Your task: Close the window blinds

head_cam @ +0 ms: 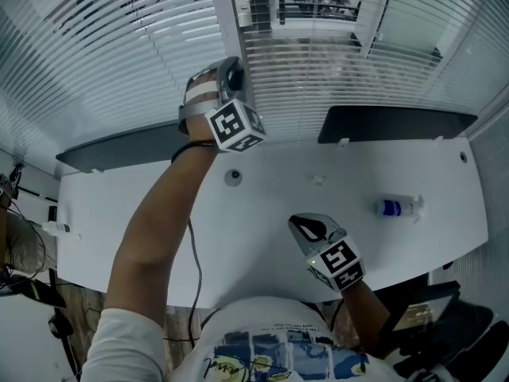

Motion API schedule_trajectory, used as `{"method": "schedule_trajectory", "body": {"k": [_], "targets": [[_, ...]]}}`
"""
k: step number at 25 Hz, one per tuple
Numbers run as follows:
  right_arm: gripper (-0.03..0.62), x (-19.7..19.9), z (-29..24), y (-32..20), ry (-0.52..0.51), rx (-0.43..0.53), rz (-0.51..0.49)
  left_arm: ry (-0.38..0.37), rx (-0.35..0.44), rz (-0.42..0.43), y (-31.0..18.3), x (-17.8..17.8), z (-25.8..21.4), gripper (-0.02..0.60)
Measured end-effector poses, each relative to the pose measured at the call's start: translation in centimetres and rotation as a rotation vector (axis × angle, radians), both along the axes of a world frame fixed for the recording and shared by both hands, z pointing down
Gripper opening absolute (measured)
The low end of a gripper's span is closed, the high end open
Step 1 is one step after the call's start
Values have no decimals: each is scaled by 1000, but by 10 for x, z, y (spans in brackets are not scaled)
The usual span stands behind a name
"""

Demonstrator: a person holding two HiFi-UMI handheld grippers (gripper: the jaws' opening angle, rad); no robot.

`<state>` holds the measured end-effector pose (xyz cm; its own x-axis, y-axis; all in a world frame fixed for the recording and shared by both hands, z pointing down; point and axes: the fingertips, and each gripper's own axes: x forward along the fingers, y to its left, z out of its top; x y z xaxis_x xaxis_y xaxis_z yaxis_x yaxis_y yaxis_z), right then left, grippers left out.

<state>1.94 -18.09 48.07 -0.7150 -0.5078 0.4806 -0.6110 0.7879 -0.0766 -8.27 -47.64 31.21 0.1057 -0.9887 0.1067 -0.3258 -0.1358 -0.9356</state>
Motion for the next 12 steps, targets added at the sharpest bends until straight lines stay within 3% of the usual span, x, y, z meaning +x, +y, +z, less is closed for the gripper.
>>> {"method": "schedule_trajectory", "body": {"k": [12], "targets": [[12, 3, -1, -3, 0, -6, 6, 463, -38, -78, -3, -7, -8, 129]]}}
